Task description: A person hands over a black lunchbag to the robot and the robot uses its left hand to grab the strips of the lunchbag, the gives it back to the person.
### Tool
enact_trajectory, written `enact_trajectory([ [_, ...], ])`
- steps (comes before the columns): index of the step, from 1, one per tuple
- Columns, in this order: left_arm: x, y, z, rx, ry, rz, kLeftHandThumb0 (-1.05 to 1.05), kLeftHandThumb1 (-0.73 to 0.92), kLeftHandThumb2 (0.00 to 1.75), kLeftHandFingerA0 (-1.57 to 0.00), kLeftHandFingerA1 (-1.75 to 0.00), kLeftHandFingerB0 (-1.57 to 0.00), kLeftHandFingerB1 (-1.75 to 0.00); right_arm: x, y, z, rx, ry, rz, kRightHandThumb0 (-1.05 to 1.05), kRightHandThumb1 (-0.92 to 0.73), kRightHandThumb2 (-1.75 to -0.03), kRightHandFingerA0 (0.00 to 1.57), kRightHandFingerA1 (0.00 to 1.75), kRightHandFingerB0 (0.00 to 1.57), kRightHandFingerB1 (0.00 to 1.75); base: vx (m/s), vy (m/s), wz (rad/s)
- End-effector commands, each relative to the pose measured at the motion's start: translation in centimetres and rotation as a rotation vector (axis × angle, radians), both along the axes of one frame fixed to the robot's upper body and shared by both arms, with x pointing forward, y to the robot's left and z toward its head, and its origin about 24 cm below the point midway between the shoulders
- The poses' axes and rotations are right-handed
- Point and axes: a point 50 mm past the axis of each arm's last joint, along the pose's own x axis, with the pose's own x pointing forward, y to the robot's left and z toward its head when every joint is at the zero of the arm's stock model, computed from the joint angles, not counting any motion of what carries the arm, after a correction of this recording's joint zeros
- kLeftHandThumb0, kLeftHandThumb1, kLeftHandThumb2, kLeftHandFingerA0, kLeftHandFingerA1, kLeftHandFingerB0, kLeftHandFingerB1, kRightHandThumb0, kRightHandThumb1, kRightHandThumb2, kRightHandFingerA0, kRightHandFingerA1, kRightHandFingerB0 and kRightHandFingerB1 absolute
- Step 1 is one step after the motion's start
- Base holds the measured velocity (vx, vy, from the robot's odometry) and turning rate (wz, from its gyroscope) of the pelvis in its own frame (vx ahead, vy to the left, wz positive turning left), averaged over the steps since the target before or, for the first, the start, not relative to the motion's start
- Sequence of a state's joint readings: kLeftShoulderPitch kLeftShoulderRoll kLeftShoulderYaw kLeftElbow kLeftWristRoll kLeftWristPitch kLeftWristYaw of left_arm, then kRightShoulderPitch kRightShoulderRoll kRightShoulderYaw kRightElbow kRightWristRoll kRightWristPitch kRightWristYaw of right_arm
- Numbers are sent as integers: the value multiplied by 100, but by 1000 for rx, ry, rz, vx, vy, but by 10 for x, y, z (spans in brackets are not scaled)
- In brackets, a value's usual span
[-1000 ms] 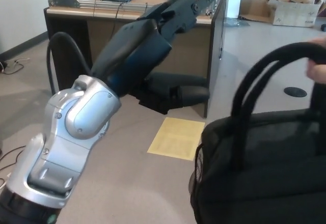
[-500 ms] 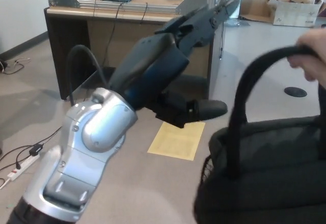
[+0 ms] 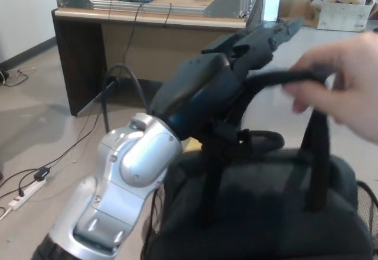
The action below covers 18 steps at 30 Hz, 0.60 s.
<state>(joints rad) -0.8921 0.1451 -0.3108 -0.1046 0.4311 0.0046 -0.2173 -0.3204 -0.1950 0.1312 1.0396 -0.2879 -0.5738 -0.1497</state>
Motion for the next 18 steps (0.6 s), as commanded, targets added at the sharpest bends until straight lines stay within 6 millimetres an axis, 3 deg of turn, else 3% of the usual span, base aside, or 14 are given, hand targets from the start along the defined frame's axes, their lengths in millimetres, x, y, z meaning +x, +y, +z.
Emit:
enact_trajectory([
  [1,4,-1,0,-4,-34,57,-71,44,84,0,-17,0,-13,4,-3,4,1,-8,-9,-55,-53,-91,51,59,38,51,0,0,0],
  [2,5,0,1,-3,-46,73,-75,45,72,-1,-18,0,-12,4,-3,4,2,-8,-10,-56,-54,-91,51,59,38,51,0,0,0],
  [3,6,0,2,-2,-56,84,-70,44,84,0,-18,0,-14,4,-3,5,2,-8,-11,-56,-54,-91,51,59,38,51,0,0,0],
  [4,7,0,4,2,-72,103,-71,46,84,0,-16,0,-12,5,-4,5,2,-9,-13,-52,-64,-59,56,43,51,40,0,0,0],
  [7,11,2,7,-1,-111,143,-67,44,82,-1,-22,0,-15,6,-3,5,11,-5,-15,-53,-64,-59,55,44,52,40,0,0,0],
  [8,13,3,9,-6,-127,159,-72,45,78,-9,-21,-8,-9,6,-3,5,11,-7,-13,-56,-54,-91,52,59,39,51,0,0,0],
  [9,15,3,10,-11,-138,174,-66,43,77,-5,-40,-2,-22,6,-3,5,11,-8,-12,-58,-54,-92,53,60,39,51,0,0,0],
  [10,17,4,11,-17,-148,190,-66,43,77,-5,-40,-2,-22,6,-3,5,10,-8,-10,-58,-54,-92,53,60,39,51,0,0,0],
  [12,20,3,12,-28,-192,251,-58,46,75,-43,-50,-32,-44,5,-3,5,8,-10,-6,-58,-54,-93,55,61,40,52,0,0,0],
  [13,21,3,12,-32,-208,266,-58,46,75,-43,-50,-32,-44,4,-3,5,8,-12,-6,-58,-54,-93,55,61,40,52,0,0,0],
  [14,23,3,13,-42,-239,286,-45,55,57,-62,-62,-58,-44,4,-3,4,6,-8,-5,-58,-66,-60,58,46,52,41,0,0,0],
  [15,26,2,14,-93,-307,316,-30,54,58,-72,-136,-72,-124,4,-3,4,7,-1,-5,-59,-55,-93,55,61,39,52,0,0,0],
  [17,28,2,16,-178,-352,310,-18,60,54,-78,-175,-64,-166,3,-5,4,-1,-6,-3,-60,-55,-94,57,62,40,52,0,0,0],
  [18,29,2,16,-190,-358,308,-18,60,54,-78,-175,-64,-166,3,-5,4,-3,-7,-3,-60,-55,-94,57,62,40,52,0,0,0],
])
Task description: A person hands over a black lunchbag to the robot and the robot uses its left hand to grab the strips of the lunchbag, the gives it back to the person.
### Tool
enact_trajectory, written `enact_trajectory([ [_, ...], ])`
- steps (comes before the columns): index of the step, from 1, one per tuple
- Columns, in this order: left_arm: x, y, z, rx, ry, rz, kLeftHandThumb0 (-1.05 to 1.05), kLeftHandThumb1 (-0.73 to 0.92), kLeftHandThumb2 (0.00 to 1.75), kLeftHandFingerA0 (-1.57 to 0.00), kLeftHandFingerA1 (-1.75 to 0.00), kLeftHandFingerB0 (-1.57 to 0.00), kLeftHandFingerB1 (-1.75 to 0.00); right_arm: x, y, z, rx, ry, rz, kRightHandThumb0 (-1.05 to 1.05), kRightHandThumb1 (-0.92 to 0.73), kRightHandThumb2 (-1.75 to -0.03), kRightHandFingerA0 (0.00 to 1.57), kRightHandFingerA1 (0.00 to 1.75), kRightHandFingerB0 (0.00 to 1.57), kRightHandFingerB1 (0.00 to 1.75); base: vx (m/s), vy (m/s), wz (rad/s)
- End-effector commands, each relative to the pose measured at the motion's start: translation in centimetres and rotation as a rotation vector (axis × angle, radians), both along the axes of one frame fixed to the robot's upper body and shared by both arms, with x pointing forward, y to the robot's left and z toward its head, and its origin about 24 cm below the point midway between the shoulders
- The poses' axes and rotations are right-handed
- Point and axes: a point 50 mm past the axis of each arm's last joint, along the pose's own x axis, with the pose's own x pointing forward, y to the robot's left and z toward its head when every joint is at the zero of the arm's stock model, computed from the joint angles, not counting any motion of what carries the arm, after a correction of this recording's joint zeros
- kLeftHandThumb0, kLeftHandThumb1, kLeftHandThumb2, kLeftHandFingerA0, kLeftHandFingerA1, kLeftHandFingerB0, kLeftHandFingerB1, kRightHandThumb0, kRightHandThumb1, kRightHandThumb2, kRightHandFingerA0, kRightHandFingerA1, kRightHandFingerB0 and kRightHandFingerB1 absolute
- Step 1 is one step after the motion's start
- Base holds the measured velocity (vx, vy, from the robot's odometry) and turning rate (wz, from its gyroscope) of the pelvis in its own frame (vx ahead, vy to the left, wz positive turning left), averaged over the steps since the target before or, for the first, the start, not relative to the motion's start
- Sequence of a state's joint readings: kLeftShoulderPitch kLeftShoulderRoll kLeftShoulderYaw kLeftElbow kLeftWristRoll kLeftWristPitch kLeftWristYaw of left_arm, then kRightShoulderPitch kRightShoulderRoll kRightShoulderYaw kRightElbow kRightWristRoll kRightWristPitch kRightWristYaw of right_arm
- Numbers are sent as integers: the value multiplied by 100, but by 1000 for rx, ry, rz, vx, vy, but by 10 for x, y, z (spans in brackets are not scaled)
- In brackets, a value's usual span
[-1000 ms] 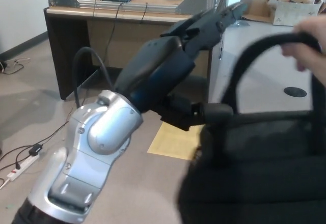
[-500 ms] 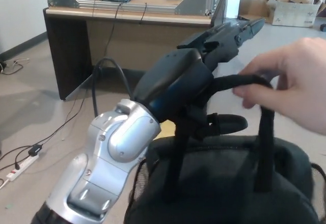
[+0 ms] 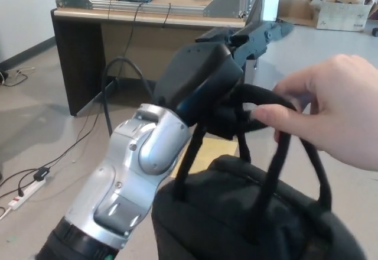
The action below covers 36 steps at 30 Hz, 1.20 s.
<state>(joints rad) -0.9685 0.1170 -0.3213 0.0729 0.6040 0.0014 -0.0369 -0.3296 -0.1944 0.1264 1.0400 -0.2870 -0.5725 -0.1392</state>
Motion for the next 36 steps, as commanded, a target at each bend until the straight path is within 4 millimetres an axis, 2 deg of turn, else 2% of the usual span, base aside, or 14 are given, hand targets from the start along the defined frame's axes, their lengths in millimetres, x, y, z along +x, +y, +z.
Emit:
enact_trajectory([
  [1,5,3,14,-182,-282,106,-16,60,55,-82,-175,-58,-174,2,-5,3,-4,-4,-10,-60,-66,-60,60,47,52,41,0,0,0],
  [12,3,5,21,-338,-380,2,-18,63,56,-84,-175,-61,-175,9,-6,7,-6,4,-4,-59,-66,-61,63,46,54,42,0,0,0],
  [13,2,5,19,-346,-375,-5,-17,63,56,-84,-175,-59,-175,8,-6,6,-7,9,-4,-60,-56,-94,60,62,42,52,0,0,0],
  [16,0,8,16,-369,-381,-26,-17,63,56,-83,-175,-56,-174,5,-6,3,-1,19,-4,-60,-57,-94,61,63,42,52,0,0,0],
  [19,-1,20,18,-404,-447,-1,-19,62,56,-84,-175,-63,-167,6,-8,5,0,14,-6,-60,-56,-94,63,63,43,53,0,0,0],
  [20,-1,25,19,-419,-477,11,-15,62,56,-84,-175,-62,-170,6,-9,5,-4,14,-11,-60,-66,-60,66,48,56,43,0,0,0],
  [22,-2,32,17,-439,-478,28,-16,64,56,-84,-175,-60,-174,3,-10,2,4,24,-11,-60,-66,-60,65,48,56,43,0,0,0],
  [24,-4,47,16,-484,-460,73,-16,64,56,-81,-175,-59,-175,0,-10,0,8,30,-7,-59,-66,-60,65,48,56,43,0,0,0],
  [25,-5,54,11,-484,-472,83,-13,65,55,-78,-175,-55,-175,-5,-11,-3,6,37,-6,-60,-56,-94,63,63,45,54,0,0,0],
  [32,-15,102,-10,-505,-480,174,-15,66,56,-82,-175,-59,-175,-13,-8,-9,4,47,5,-55,-56,-94,64,64,46,55,0,0,0],
  [33,-17,108,-11,-495,-492,190,-14,66,56,-82,-175,-59,-175,-12,-9,-8,-8,48,9,-57,-67,-61,67,46,58,43,0,0,0],
  [34,-19,112,-13,-486,-501,202,-14,66,56,-82,-175,-59,-175,-12,-9,-8,-24,50,12,-57,-67,-61,67,46,58,43,0,0,0],
  [35,-21,120,-15,-485,-503,212,-20,64,56,-84,-175,-59,-173,-10,-9,-8,-23,50,11,-58,-57,-94,60,61,47,54,0,0,0],
  [36,-25,136,-18,-485,-506,232,-30,62,57,-84,-175,-63,-169,-8,-8,-7,-24,51,11,-59,-58,-95,59,61,47,54,0,0,0],
])
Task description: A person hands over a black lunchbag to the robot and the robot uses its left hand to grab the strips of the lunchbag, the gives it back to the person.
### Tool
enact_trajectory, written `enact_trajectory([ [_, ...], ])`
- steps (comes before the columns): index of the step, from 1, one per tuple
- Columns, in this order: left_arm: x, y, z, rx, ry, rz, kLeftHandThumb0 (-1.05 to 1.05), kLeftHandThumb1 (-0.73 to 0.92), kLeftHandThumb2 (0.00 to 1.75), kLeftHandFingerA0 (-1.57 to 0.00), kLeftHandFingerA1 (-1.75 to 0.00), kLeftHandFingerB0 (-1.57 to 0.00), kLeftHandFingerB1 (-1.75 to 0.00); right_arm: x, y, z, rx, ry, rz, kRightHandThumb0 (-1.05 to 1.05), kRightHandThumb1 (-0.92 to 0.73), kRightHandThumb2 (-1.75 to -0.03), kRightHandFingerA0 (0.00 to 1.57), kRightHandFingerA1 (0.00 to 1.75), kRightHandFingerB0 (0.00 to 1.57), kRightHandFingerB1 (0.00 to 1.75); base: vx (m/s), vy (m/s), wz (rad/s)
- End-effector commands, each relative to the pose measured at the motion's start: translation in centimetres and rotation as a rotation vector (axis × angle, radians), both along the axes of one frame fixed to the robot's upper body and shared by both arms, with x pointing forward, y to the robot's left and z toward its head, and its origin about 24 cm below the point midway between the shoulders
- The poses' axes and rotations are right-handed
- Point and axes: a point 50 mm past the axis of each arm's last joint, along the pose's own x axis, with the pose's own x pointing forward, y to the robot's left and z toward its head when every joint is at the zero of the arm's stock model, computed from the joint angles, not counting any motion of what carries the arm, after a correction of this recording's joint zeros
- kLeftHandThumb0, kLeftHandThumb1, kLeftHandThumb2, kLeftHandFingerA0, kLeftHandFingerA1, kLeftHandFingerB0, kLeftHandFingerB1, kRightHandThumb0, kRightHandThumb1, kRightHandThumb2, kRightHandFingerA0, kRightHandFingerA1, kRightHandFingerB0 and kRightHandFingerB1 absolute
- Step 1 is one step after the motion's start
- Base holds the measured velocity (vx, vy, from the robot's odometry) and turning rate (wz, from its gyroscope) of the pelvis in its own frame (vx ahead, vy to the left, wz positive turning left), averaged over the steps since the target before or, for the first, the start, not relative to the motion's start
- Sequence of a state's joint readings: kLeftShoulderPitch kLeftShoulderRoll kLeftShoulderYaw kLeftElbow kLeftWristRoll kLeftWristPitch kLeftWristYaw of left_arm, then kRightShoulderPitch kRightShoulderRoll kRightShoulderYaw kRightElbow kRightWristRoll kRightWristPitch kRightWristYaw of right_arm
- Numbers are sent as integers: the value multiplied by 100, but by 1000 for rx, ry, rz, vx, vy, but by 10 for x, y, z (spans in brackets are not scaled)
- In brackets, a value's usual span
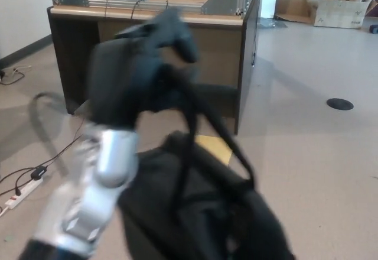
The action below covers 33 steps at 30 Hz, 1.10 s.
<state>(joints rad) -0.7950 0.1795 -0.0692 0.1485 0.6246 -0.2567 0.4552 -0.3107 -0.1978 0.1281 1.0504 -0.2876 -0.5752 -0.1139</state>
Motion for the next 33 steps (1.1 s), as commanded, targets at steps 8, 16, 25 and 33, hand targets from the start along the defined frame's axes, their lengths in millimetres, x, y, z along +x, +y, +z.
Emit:
enact_trajectory([
  [8,-43,91,-33,-81,-131,58,-19,68,56,-82,-175,-60,-175,-1,-4,-1,-2,6,-18,-55,-67,-61,67,47,58,43,0,0,1],
  [16,-79,125,-100,-184,10,144,-12,69,57,-86,-175,-64,-175,-6,-6,-5,-4,8,-31,-57,-67,-61,68,47,61,44,0,0,0],
  [25,-103,184,-172,-188,185,381,-7,61,56,-92,-175,-74,-170,-12,-8,-8,3,10,-44,-56,-67,-61,69,47,62,44,0,0,0],
  [33,-123,219,-220,-237,410,540,-9,59,54,-83,-175,-58,-173,-3,-6,-1,14,-21,-54,-55,-66,-61,70,48,63,45,0,0,0],
])
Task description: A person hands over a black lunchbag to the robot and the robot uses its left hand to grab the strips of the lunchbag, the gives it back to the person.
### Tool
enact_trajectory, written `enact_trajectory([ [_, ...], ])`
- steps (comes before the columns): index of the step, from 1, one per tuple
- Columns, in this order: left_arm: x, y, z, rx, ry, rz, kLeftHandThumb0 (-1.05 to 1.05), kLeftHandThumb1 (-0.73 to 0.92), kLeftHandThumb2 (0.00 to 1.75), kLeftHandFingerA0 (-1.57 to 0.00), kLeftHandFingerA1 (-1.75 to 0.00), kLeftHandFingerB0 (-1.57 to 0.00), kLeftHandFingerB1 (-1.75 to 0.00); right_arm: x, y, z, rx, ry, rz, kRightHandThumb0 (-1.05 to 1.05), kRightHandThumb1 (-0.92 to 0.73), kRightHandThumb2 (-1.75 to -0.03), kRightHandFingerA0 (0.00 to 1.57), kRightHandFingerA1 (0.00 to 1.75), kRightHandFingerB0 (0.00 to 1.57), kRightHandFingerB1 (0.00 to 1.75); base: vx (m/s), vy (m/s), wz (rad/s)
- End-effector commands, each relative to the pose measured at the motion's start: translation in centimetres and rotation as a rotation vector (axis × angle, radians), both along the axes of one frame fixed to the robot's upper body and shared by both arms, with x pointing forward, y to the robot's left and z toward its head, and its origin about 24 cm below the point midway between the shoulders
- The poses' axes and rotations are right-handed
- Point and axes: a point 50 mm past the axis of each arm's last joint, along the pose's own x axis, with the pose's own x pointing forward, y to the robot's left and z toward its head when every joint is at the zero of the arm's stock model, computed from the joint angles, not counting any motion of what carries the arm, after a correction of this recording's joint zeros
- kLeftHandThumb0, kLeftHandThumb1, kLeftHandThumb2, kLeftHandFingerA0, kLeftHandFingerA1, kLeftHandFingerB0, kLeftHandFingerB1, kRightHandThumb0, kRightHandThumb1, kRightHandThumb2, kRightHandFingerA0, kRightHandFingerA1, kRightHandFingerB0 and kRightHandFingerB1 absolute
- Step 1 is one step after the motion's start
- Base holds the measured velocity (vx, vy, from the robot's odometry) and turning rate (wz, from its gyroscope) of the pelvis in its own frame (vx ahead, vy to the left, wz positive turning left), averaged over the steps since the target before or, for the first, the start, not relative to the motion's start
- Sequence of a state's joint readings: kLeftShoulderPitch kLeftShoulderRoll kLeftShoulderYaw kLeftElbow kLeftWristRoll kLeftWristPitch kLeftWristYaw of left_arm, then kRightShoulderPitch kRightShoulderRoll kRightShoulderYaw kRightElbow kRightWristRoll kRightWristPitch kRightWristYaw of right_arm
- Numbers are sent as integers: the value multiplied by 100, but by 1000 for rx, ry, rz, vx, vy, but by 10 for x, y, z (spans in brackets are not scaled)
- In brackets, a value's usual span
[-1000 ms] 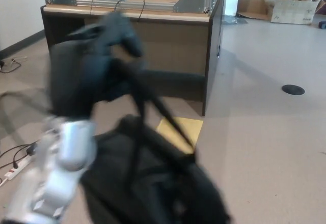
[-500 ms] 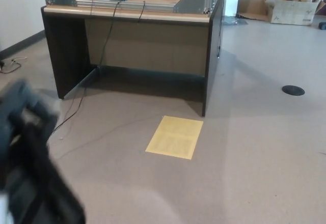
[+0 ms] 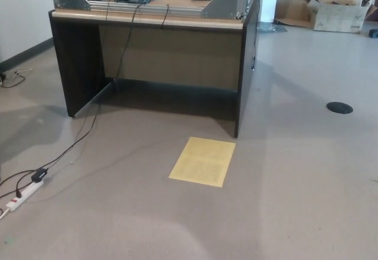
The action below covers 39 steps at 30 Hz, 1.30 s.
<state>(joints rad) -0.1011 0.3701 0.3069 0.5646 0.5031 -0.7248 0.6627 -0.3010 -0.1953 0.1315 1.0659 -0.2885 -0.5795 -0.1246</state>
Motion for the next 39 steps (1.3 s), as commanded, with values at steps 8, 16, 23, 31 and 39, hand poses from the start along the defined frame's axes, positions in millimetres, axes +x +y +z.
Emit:
enact_trajectory([
  [8,-44,35,-44,-3,59,135,-1,59,55,-85,-175,-64,-169,3,-5,6,13,-45,-35,-55,-67,-61,69,48,62,45,0,0,0],
  [16,-43,32,-46,11,48,117,-6,60,55,-85,-175,-62,-171,5,-6,7,2,-52,-43,-55,-66,-61,70,48,63,45,0,0,0],
  [23,-26,33,-19,49,-79,77,-12,60,55,-86,-175,-63,-171,3,-6,6,16,-46,-45,-54,-66,-60,71,48,64,45,0,0,0],
  [31,34,17,80,187,-379,-28,-11,64,56,-85,-175,-63,-174,-1,-2,1,12,-34,-35,-55,-66,-60,71,48,64,45,0,0,2],
  [39,86,-51,193,336,-603,-219,-16,63,55,-81,-175,-60,-175,4,0,4,9,-44,-24,-55,-65,-61,72,48,64,45,0,0,0],
])
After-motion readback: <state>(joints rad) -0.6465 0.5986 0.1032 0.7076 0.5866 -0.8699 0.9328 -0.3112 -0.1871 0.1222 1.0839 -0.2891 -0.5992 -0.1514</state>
